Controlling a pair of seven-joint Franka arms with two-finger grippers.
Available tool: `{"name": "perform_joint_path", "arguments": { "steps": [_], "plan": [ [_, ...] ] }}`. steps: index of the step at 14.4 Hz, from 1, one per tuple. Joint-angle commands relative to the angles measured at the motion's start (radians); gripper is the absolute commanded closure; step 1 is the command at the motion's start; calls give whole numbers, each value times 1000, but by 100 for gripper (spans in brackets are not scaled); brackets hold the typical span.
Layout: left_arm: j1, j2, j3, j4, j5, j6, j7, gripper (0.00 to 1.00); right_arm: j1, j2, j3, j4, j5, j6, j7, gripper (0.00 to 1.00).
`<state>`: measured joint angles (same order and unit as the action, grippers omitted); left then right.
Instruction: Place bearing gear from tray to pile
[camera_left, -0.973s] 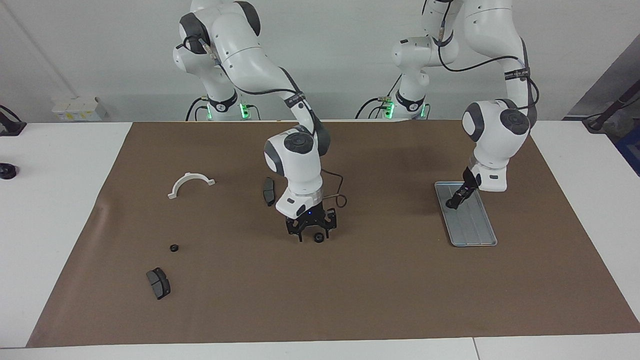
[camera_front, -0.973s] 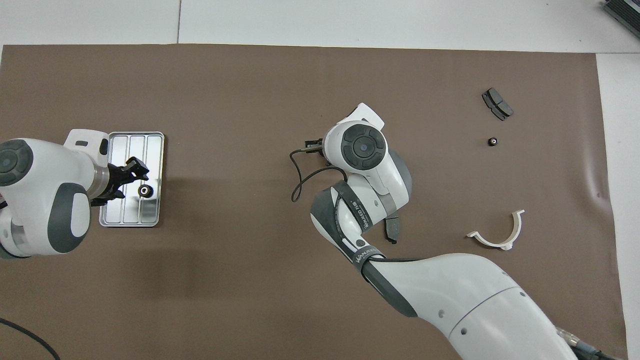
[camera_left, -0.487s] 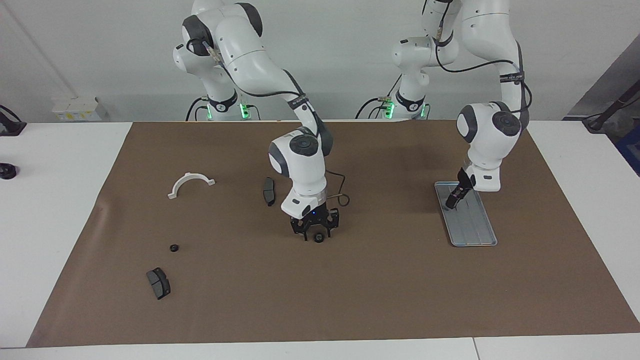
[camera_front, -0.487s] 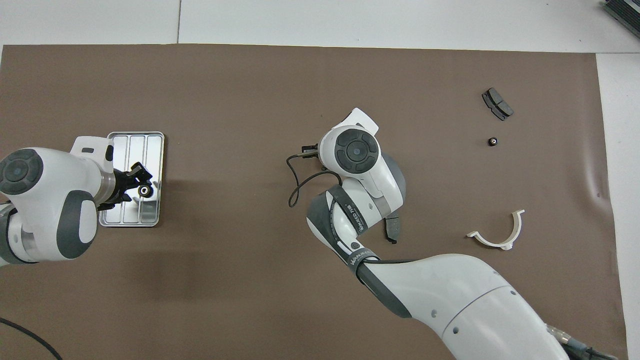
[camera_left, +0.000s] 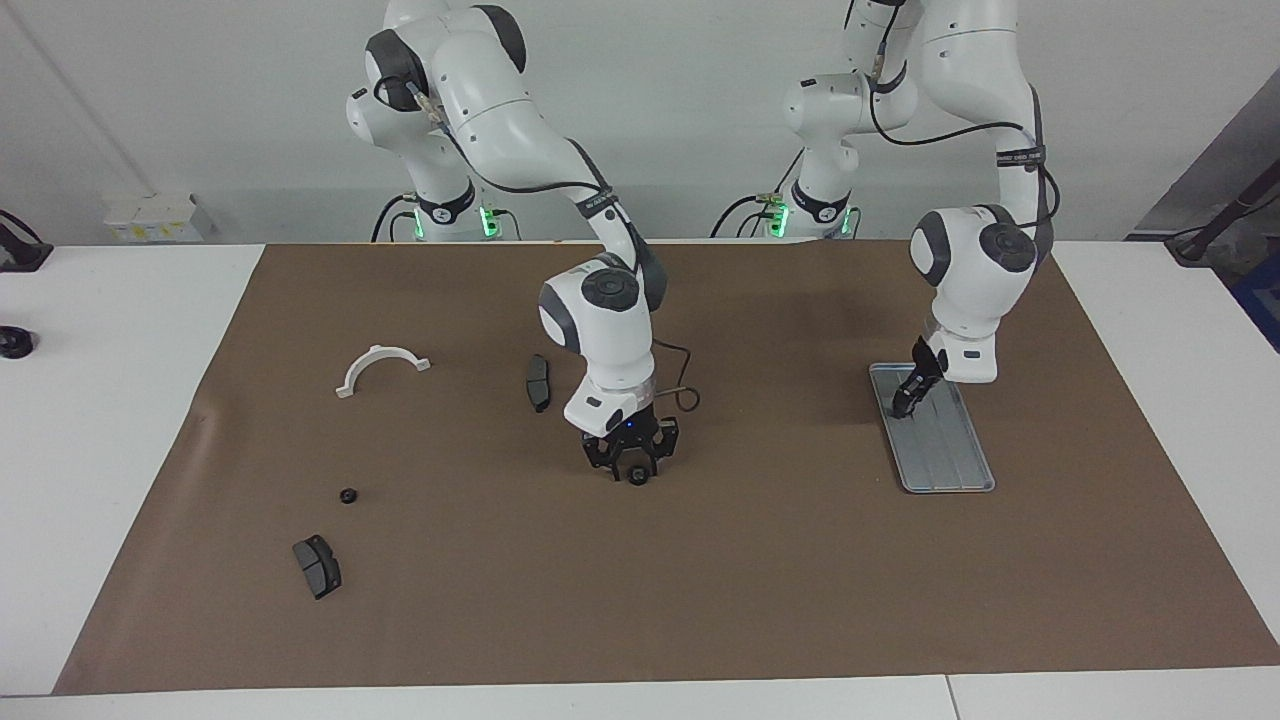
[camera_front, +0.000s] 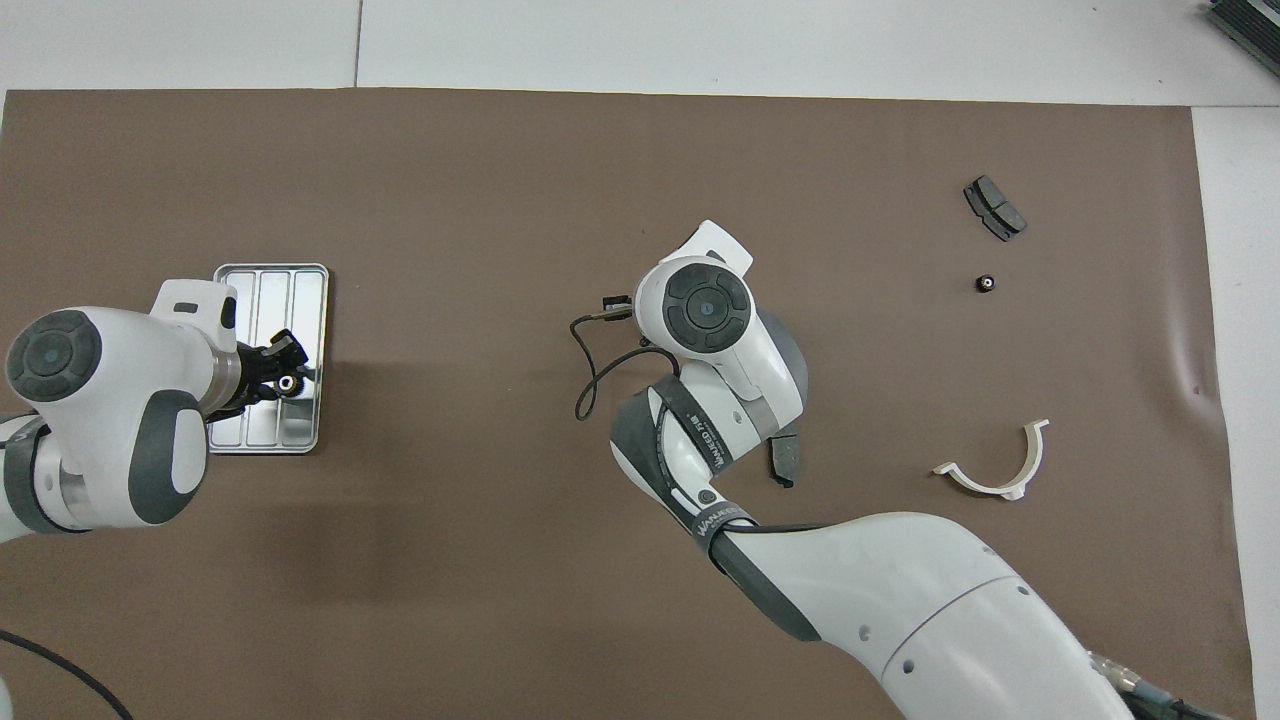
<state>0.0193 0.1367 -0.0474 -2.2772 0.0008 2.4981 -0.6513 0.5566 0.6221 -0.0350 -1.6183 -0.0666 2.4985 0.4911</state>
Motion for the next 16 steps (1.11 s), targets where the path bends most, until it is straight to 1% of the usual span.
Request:
{"name": "perform_joint_path", "arguments": {
  "steps": [1, 3, 4, 5, 6, 7, 9, 11, 13, 14, 15, 16],
  "plan": [
    [-9, -3, 3, -22, -10, 30, -5, 53, -15, 5, 9, -8, -13, -1, 1, 99],
    [-9, -3, 3, -22, -10, 28, -4, 53, -24, 4, 0, 24, -13, -53, -47, 100],
    [-9, -3, 3, -27, -10, 30, -2, 59, -52, 5, 0, 47, -12, -88, -95, 100],
    [-7, -3, 3, -30, -10, 30, -1, 69, -79, 2, 1, 55, -12, -108, -135, 100],
    [-7, -5, 3, -30, -8, 34, 4, 88, -114, -1, 4, 61, -10, -124, -170, 100],
    [-7, -5, 3, -28, -8, 33, 21, 100, -150, -13, 6, 63, -10, -145, -218, 100],
    [-9, -3, 3, -7, -8, 13, 53, 100, -208, -42, 6, 63, 1, -190, -326, 100],
    [-12, -2, 3, 57, -7, -78, 70, 100, -273, -67, 6, 63, 1, -230, -426, 100],
    [-21, -2, -3, 167, -7, -213, 85, 100, -328, -76, 7, 63, 5, -256, -514, 100],
    [-50, 4, -3, 241, -7, -287, 85, 100, -358, -76, 7, 61, 5, -256, -558, 100],
    [-74, 26, -3, 310, -7, -342, 78, 100, -391, -74, 9, 58, 7, -242, -624, 100],
    [-109, 38, -3, 359, -7, -369, 73, 100, -412, -74, 9, 58, 7, -241, -669, 100]
  ]
}}
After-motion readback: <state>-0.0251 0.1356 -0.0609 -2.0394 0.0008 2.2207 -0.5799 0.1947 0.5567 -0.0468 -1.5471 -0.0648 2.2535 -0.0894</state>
